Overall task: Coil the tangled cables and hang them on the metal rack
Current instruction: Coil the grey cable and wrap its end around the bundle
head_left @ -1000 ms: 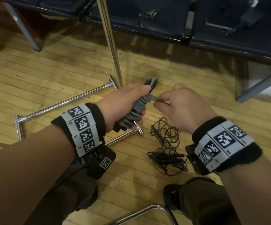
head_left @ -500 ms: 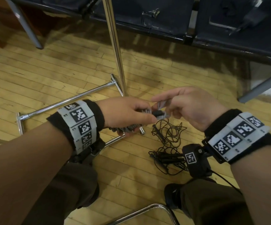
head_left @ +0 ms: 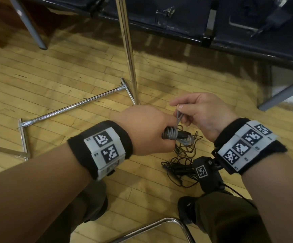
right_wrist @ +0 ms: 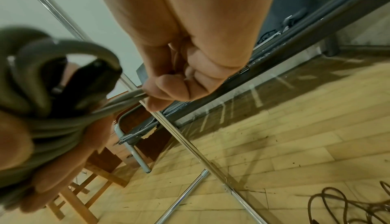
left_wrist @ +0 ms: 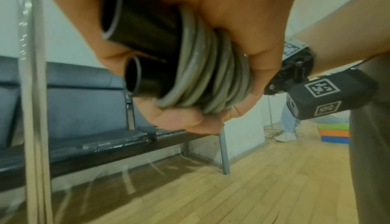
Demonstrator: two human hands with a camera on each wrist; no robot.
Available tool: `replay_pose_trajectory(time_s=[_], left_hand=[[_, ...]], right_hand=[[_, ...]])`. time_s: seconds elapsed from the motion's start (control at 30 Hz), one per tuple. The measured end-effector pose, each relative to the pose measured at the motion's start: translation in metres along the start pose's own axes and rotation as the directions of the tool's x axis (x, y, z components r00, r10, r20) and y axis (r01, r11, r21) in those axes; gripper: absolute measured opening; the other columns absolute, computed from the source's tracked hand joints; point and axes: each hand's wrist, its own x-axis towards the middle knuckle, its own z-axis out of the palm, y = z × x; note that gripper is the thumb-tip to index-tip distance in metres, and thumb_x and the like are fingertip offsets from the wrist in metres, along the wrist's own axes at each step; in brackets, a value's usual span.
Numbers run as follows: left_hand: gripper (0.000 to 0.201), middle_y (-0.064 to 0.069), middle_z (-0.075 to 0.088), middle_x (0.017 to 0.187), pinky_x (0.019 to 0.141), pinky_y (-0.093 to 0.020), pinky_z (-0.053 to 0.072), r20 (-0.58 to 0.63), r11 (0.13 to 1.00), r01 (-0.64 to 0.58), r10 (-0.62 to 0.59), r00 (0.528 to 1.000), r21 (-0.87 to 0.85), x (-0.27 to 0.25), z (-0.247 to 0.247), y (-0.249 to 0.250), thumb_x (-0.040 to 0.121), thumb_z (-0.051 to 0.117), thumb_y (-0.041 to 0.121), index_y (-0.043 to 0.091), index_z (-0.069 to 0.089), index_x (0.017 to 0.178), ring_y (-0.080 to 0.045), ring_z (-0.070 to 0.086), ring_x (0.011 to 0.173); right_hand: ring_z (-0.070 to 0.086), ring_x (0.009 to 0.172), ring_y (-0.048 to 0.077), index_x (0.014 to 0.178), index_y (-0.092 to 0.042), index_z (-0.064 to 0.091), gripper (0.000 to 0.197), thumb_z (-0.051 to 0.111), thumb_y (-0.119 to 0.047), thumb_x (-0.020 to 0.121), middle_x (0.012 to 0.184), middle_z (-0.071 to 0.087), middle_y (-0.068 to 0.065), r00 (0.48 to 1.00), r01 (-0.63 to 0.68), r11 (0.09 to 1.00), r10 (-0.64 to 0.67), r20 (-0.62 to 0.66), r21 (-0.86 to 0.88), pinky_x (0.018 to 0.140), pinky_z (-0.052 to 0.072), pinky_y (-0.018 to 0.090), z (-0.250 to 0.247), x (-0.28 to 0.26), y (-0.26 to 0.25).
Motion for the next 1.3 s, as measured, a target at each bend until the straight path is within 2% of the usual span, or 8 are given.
replay_pose_trajectory(time_s=[0.1,0.23,0.43,0.57,0.8,0.97,1.17,1.3], left_hand=[[0.022,0.009,0.058,0.075,0.053,-0.03,0.039,-0.003,0.995,0.024,-0.024,1.0,0.096,0.001,0.008,0.006,0.095,0.052,0.058,0.036,0.054,0.093,-0.008,0.052,0.065],[0.03,0.006,0.061,0.077,0.054,-0.03,0.039,0.097,0.967,0.239,-0.23,0.968,-0.093,0.01,0.012,-0.006,0.098,0.053,0.057,0.031,0.058,0.085,-0.011,0.057,0.066],[0.024,-0.001,0.069,0.08,0.045,-0.026,0.057,0.148,0.722,0.379,-0.365,0.919,-0.579,0.013,0.012,-0.019,0.106,0.052,0.04,0.033,0.057,0.129,-0.007,0.064,0.045],[0.021,-0.002,0.069,0.083,0.045,-0.028,0.057,0.113,0.698,0.4,-0.421,0.9,-0.594,0.016,0.009,-0.019,0.107,0.052,0.042,0.03,0.056,0.124,-0.012,0.068,0.051],[0.026,0.003,0.068,0.085,0.051,-0.027,0.052,0.017,0.794,0.37,-0.414,0.91,-0.483,0.018,0.009,-0.013,0.106,0.049,0.047,0.029,0.052,0.124,-0.015,0.071,0.069],[0.03,0.005,0.067,0.086,0.049,-0.025,0.051,-0.016,0.816,0.354,-0.405,0.914,-0.457,0.018,0.01,-0.011,0.104,0.049,0.051,0.031,0.049,0.127,-0.013,0.07,0.069],[0.034,0.004,0.068,0.092,0.055,-0.029,0.056,-0.008,0.801,0.329,-0.384,0.923,-0.501,0.017,0.013,-0.014,0.104,0.053,0.052,0.033,0.048,0.132,-0.015,0.071,0.074],[0.041,0.006,0.067,0.088,0.05,-0.025,0.051,0.005,0.77,0.303,-0.362,0.932,-0.562,0.014,0.013,-0.017,0.098,0.057,0.058,0.034,0.049,0.13,-0.012,0.069,0.07]], right_hand=[[0.061,0.06,0.015,0.108,-0.005,0.073,0.019,0.058,0.002,0.099,0.072,0.074,0.007,0.999,0.04,0.996,-0.04,0.002,-0.074,0.059,0.051,0.029,0.002,-0.004,-0.004],[0.073,0.074,0.005,0.102,-0.023,0.067,0.011,0.062,-0.014,0.101,0.085,0.078,-0.011,0.96,0.271,0.875,-0.274,0.05,-0.401,0.064,0.056,0.017,0.009,-0.013,-0.014],[0.063,0.084,-0.001,0.093,-0.035,0.077,0.011,0.073,-0.025,0.094,0.089,0.072,-0.013,0.91,0.363,0.761,-0.413,0.029,-0.538,0.072,0.048,0.015,0.007,-0.018,-0.016],[0.059,0.09,-0.003,0.097,-0.041,0.079,0.012,0.072,-0.033,0.094,0.094,0.068,-0.017,0.924,0.341,0.784,-0.38,0.032,-0.518,0.072,0.038,0.004,0.008,-0.02,-0.015],[0.065,0.077,0.007,0.087,-0.022,0.078,0.006,0.08,-0.016,0.086,0.09,0.076,-0.004,0.981,0.187,0.977,-0.192,-0.041,-0.1,0.069,0.054,0.023,0.011,-0.021,-0.007],[0.07,0.091,0.028,0.111,-0.01,0.059,0.032,0.077,0.0,0.086,0.111,0.072,0.019,0.999,0.009,0.97,0.003,-0.048,0.242,0.08,0.058,0.044,0.015,-0.016,-0.001],[0.074,0.101,0.031,0.127,-0.005,0.061,0.041,0.07,0.006,0.088,0.12,0.072,0.021,0.996,-0.074,0.9,0.086,-0.008,0.429,0.095,0.058,0.05,0.017,-0.014,-0.002],[0.07,0.086,0.024,0.116,-0.007,0.066,0.032,0.068,0.008,0.087,0.112,0.068,0.02,0.998,-0.053,0.884,0.068,-0.016,0.464,0.081,0.06,0.04,0.02,-0.012,-0.003]])
